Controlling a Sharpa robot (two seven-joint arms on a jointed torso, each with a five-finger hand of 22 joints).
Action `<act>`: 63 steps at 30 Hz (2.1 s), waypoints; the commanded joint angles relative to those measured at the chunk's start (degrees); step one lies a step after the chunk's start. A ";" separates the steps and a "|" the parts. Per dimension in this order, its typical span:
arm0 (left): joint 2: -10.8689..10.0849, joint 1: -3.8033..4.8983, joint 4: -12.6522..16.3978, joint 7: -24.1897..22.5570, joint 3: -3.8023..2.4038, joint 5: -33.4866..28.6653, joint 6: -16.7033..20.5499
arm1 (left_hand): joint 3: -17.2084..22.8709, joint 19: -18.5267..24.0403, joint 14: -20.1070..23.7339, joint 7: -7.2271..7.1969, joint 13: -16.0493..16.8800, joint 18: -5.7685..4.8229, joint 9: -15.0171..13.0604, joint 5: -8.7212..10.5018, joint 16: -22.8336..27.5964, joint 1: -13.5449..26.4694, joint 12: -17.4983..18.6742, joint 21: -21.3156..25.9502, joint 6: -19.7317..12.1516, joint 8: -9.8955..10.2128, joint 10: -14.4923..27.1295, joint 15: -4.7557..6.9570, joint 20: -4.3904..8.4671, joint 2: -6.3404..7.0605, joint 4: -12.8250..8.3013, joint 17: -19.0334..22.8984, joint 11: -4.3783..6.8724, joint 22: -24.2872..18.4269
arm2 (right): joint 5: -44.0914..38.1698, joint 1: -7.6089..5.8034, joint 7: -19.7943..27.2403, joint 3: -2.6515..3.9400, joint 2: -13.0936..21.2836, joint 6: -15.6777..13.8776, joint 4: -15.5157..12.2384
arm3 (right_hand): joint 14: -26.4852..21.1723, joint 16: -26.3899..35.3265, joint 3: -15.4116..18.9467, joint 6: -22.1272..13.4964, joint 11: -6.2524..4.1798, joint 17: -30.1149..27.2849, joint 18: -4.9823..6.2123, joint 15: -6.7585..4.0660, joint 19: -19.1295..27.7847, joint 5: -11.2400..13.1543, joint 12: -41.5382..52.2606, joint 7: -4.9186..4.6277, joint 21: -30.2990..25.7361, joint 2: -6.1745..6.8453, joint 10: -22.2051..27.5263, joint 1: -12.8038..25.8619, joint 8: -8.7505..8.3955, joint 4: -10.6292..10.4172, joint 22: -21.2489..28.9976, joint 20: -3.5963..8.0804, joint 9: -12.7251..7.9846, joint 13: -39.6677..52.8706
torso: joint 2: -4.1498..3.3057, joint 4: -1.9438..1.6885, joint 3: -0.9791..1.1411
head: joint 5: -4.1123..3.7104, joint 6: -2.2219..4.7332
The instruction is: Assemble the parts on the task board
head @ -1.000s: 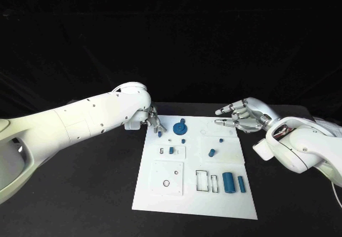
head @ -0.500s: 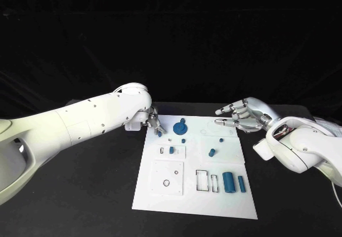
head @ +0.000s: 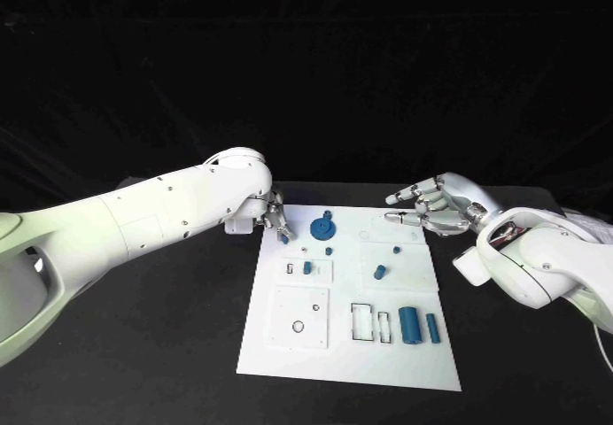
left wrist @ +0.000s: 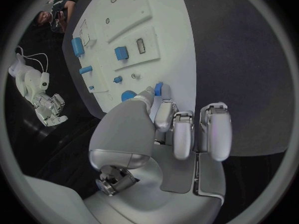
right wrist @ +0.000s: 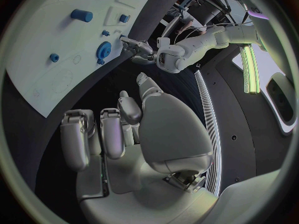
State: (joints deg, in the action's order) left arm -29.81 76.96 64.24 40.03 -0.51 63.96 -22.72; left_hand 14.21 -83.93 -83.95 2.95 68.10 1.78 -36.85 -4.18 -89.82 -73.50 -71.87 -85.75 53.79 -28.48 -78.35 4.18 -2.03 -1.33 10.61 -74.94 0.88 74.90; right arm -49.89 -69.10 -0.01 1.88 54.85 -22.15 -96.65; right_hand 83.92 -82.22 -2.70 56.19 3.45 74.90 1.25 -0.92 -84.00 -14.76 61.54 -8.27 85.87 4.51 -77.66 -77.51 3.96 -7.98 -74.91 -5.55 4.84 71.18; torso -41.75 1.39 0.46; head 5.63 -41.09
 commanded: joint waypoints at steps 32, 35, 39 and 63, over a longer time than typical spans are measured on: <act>-14.10 -3.27 24.35 0.95 1.20 -0.62 19.82 | 20.98 -2.87 -6.05 -0.07 -0.39 -0.26 -2.71 0.23 -0.18 1.90 0.70 0.27 -1.39 -3.73 -0.67 0.07 -0.05 4.81 -5.50 -15.06 0.33 10.15 | -0.34 0.48 0.08 -0.11 -0.39 1.21 0.78 | 3.08 0.15 0.32 0.53 -0.27 1.30 0.90 -0.01 0.46 -0.76 -0.15 0.03 -0.37 -0.37 0.26 -0.17 0.24 0.10 -6.91 0.06 0.10 -0.10 | 0.28 -0.59 0.28 | 0.30 -0.68; -14.61 -4.07 25.48 0.73 1.31 1.54 20.62 | 21.46 -2.95 -6.05 -0.10 -0.31 -0.29 -2.79 0.24 -0.18 2.11 0.61 0.17 -1.37 -3.92 -0.78 0.08 -0.03 5.06 -5.56 -15.06 0.35 10.28 | -0.34 0.51 0.09 -0.12 -0.40 1.23 0.81 | 3.08 0.15 0.32 0.53 -0.27 1.30 0.90 -0.01 0.46 -0.76 -0.15 0.03 -0.37 -0.37 0.26 -0.17 0.24 0.10 -6.91 0.06 0.10 -0.10 | 0.26 -0.57 0.25 | 0.41 -0.73; -14.93 -4.98 26.41 0.63 1.39 3.24 20.79 | 21.49 -2.96 -6.05 -0.11 -0.30 -0.30 -2.80 0.24 -0.18 2.13 0.60 0.15 -1.36 -3.93 -0.79 0.08 -0.03 5.08 -5.57 -15.06 0.36 10.30 | -0.34 0.57 0.11 -0.12 -0.43 1.27 0.86 | 3.08 0.15 0.32 0.53 -0.27 1.30 0.90 -0.01 0.46 -0.76 -0.15 0.03 -0.37 -0.37 0.26 -0.17 0.24 0.10 -6.91 0.06 0.10 -0.10 | 0.19 -0.45 0.23 | 0.43 -0.79; -13.75 -5.88 25.87 1.42 1.43 5.15 14.58 | 22.16 -2.88 -6.05 -0.17 -0.58 -0.26 -2.92 0.27 -0.18 2.30 0.84 0.28 -1.41 -4.15 -0.72 0.11 -0.02 5.48 -5.75 -15.06 0.41 10.18 | -0.35 0.72 0.21 -0.12 -0.61 1.46 0.91 | 3.08 0.15 0.34 0.54 -0.27 1.31 0.90 -0.01 0.45 -0.80 -0.14 0.03 -0.37 -0.37 0.26 -0.17 0.24 0.10 -6.91 0.06 0.10 -0.10 | 0.21 -0.46 0.31 | 0.47 -1.53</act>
State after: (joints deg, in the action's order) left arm -43.67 71.22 90.18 40.00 0.83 68.38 -5.26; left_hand 31.98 -83.93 -83.96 3.22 67.57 1.78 -39.68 -3.55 -89.82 -70.79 -71.21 -85.54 52.26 -32.30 -78.72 4.19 -2.02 4.15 8.82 -74.91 1.23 74.95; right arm -49.87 -68.42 -0.04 1.76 54.30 -21.50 -95.74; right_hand 83.92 -82.22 -2.70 56.19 3.45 74.92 1.25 -0.92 -84.00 -15.23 61.54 -8.27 85.87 4.51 -77.66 -77.51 3.96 -7.98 -74.92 -5.55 4.86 71.14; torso -41.57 0.94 0.73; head 6.11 -42.54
